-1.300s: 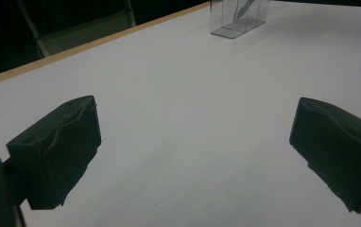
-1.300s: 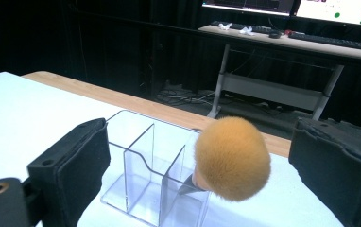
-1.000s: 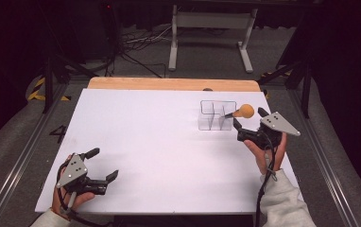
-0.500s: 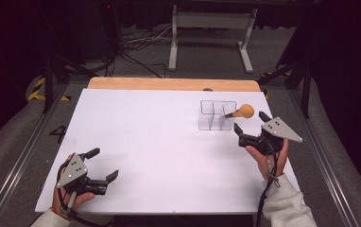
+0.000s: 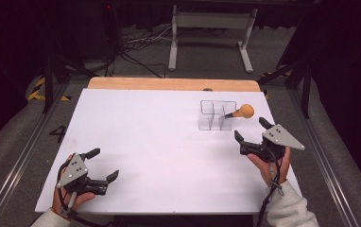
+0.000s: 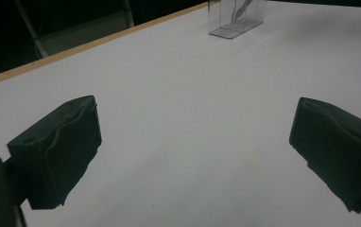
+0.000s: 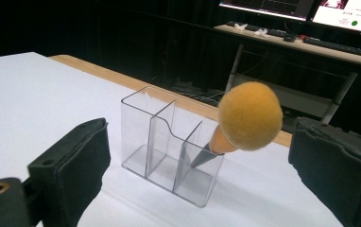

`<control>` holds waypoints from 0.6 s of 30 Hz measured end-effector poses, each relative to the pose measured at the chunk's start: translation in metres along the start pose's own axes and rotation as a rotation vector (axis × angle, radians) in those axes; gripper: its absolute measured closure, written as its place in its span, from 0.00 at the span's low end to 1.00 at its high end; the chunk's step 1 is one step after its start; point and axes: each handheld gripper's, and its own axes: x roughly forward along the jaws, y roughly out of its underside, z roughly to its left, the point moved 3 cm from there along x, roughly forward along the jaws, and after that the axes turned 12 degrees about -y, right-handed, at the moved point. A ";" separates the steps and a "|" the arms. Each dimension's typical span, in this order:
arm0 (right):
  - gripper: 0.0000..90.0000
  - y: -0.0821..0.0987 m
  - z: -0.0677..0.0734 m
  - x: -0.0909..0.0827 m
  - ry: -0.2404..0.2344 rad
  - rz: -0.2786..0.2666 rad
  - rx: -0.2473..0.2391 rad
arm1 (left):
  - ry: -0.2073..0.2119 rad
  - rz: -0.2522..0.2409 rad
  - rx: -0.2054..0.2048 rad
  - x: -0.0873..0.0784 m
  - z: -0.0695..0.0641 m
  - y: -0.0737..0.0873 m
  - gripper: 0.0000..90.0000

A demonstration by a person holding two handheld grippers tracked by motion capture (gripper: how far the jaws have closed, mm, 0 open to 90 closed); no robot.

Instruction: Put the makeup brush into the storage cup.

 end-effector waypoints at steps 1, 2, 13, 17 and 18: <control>0.08 0.000 0.001 -0.001 -0.002 0.003 -0.002 | 0.001 0.000 0.001 0.000 0.000 0.000 0.04; 0.08 0.000 0.001 -0.001 -0.002 0.003 -0.002 | 0.001 0.000 0.001 0.000 0.000 0.000 0.04; 0.07 0.009 0.007 -0.011 -0.043 0.023 -0.029 | 0.002 0.004 -0.001 0.000 -0.001 0.000 0.04; 0.07 0.014 0.010 -0.011 -0.049 0.042 -0.052 | 0.002 0.005 -0.002 0.000 -0.001 0.000 0.04; 0.07 0.015 0.010 -0.011 -0.051 0.044 -0.057 | 0.002 0.005 -0.003 0.000 -0.001 0.000 0.04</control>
